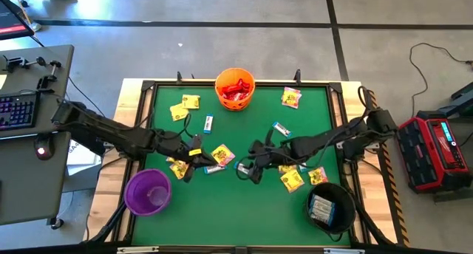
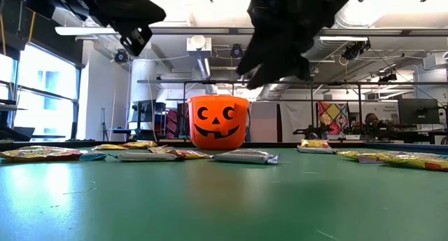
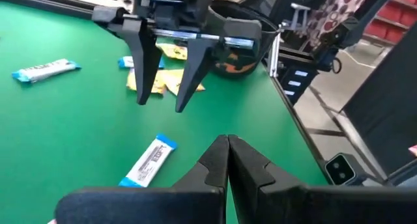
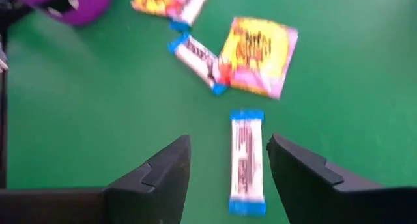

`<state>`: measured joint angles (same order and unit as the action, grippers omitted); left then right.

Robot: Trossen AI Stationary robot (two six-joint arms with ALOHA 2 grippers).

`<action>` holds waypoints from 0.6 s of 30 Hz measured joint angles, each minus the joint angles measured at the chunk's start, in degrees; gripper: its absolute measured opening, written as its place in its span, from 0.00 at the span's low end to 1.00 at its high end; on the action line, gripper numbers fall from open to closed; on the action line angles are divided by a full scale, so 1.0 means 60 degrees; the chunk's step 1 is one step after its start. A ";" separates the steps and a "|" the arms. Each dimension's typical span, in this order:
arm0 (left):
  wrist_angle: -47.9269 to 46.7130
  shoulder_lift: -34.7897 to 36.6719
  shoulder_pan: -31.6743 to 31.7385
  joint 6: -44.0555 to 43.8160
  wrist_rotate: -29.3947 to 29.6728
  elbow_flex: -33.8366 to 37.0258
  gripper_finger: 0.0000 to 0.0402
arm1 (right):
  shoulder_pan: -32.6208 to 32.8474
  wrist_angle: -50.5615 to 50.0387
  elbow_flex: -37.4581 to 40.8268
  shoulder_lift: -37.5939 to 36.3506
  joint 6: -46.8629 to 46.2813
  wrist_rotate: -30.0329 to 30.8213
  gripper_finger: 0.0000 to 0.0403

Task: Sort candy by brand, put in halloween buckets
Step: Put the white chocolate bar into the black bucket

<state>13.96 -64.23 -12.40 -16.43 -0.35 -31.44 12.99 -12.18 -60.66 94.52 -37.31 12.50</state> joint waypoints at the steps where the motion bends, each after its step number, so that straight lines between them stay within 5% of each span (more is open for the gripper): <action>1: -0.0125 0.0118 0.0000 0.0000 0.0060 0.0000 0.00 | -0.0061 0.0148 0.0000 0.0000 0.0081 0.0008 0.45; 11: -0.1541 0.1020 -0.0193 0.0193 0.0637 0.0002 0.00 | -0.0251 0.0269 0.0000 0.0004 0.0473 0.0476 0.03; 18: -0.0987 0.1389 -0.0273 -0.0002 0.0610 0.0920 0.00 | -0.0476 0.0547 0.0000 0.0330 -0.0028 0.0068 0.19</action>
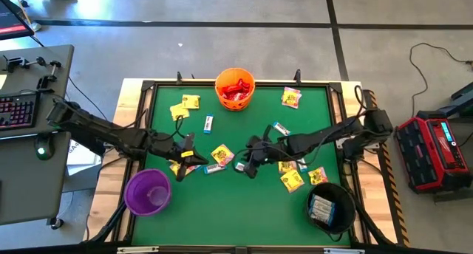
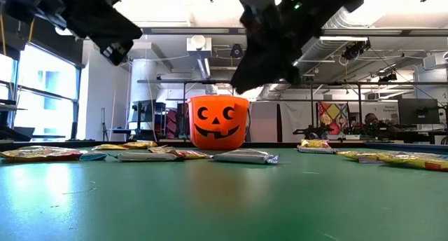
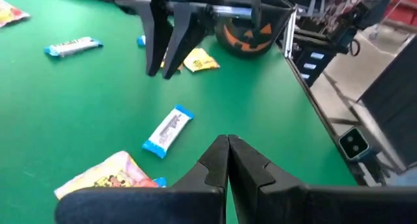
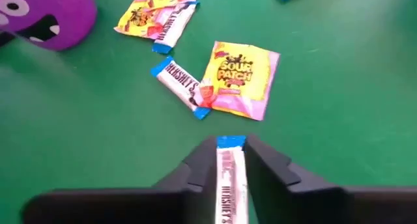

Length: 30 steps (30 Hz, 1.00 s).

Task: Sort candy by brand, put in halloween buckets
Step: Put the white chocolate bar into the black bucket

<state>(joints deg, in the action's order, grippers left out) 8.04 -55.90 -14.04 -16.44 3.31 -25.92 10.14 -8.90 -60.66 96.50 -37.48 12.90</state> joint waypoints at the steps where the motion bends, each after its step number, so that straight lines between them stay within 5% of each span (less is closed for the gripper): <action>1: 0.0137 0.0044 0.0000 -0.0073 -0.0003 0.0114 0.00 | -0.0043 0.0192 0.0000 0.0116 0.0002 -0.0124 0.22; 14: 0.0169 0.0325 0.0000 -0.0664 0.0318 0.0599 0.00 | -0.0093 0.0010 0.0000 0.1541 0.0362 -0.0212 0.58; 30: -0.0282 0.0320 -0.0047 -0.0636 0.0292 0.0599 0.00 | 0.0967 -0.1482 0.0015 0.1764 -0.0200 -0.0294 0.62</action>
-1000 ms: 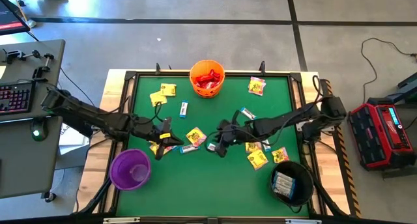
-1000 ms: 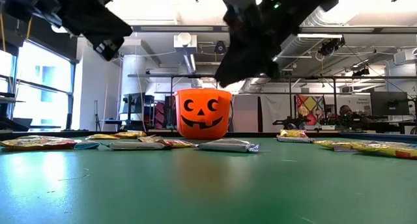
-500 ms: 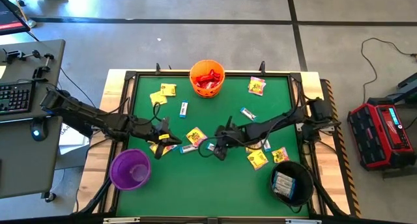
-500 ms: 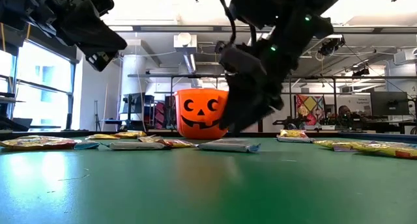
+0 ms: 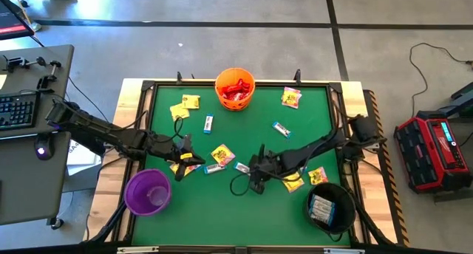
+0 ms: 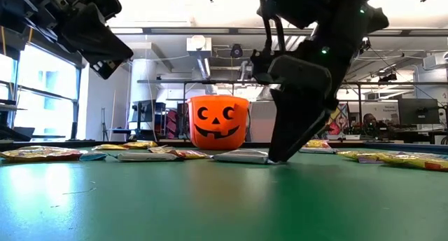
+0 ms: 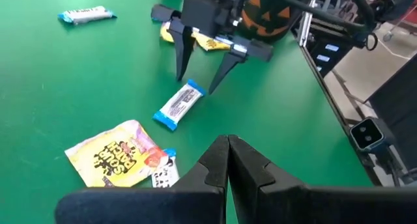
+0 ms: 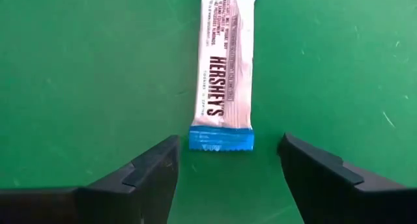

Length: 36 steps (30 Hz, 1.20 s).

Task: Sort candy by brand, put in halloween buckets
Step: Put the white chocolate bar into the black bucket

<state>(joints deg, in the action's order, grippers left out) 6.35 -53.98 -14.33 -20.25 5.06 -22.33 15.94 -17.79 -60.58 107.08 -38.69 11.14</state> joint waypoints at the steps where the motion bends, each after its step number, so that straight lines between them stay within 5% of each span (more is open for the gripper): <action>1: -0.0050 0.0000 0.0000 0.0015 0.0000 0.0000 0.00 | 0.0024 0.0051 0.0000 0.0063 -0.0012 0.0097 0.62; 9: -0.0091 0.0000 0.0000 -0.0010 0.0007 0.0000 0.00 | 0.0029 0.0632 -0.0015 0.0386 0.0020 0.0697 0.55; 18: -0.0102 0.0000 0.0000 -0.0111 0.0018 0.0000 0.00 | 0.0004 0.0659 -0.0007 0.0460 -0.0210 0.0930 0.32; 25: -0.0098 0.0000 0.0000 -0.0119 0.0128 0.0000 0.00 | -0.0157 0.0514 -0.0062 0.0321 -0.0266 0.0053 0.11; 36: -0.0087 0.0000 0.0000 -0.0211 0.0284 -0.0004 0.00 | -0.0239 0.0187 -0.0013 -0.0159 -0.0596 -0.0788 0.00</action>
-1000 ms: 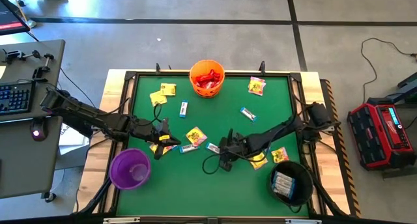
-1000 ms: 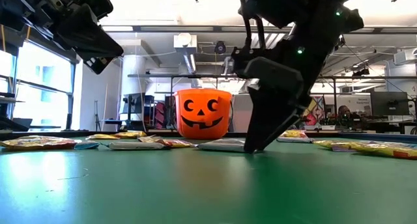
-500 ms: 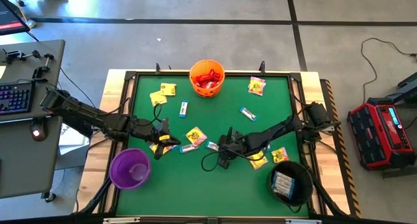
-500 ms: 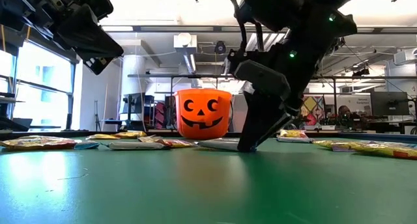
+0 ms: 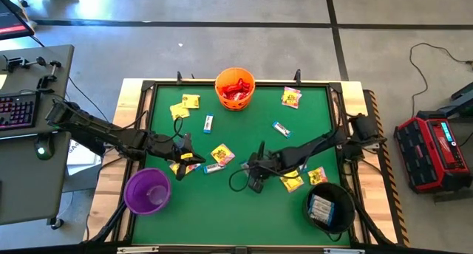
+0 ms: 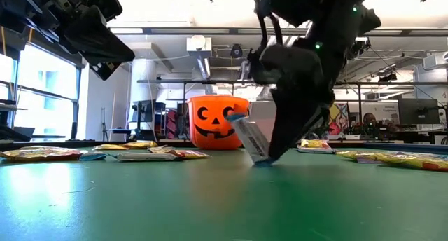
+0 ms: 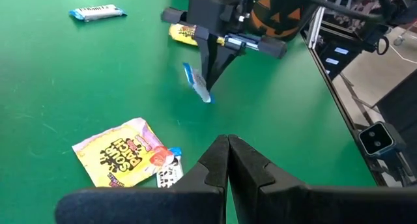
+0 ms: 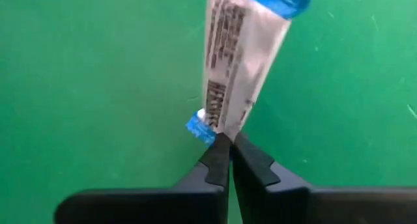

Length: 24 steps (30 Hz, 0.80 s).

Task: Sort candy by brand, put in halloween buckets
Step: Put the white chocolate bar into the black bucket

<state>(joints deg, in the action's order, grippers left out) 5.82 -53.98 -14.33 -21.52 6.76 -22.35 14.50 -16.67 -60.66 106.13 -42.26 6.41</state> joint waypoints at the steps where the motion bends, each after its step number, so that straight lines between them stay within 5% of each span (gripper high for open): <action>1: 0.0000 0.0000 0.0000 0.0000 0.0000 -0.0003 0.00 | 0.0000 -0.0021 0.0002 -0.0083 -0.0047 -0.0006 0.00; 15: -0.0007 0.0000 0.0000 0.0022 0.0004 -0.0003 0.00 | 0.0007 -0.0210 -0.0005 -0.1514 -0.0509 0.0073 0.00; 24: -0.0011 -0.0004 0.0000 -0.0055 0.0018 -0.0003 0.00 | 0.0007 -0.0166 -0.0012 -0.1390 -0.2292 0.0813 0.08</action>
<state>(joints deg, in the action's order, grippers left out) 5.76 -54.00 -14.33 -21.85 6.87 -22.37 14.55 -17.67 -60.73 97.79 -56.01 11.29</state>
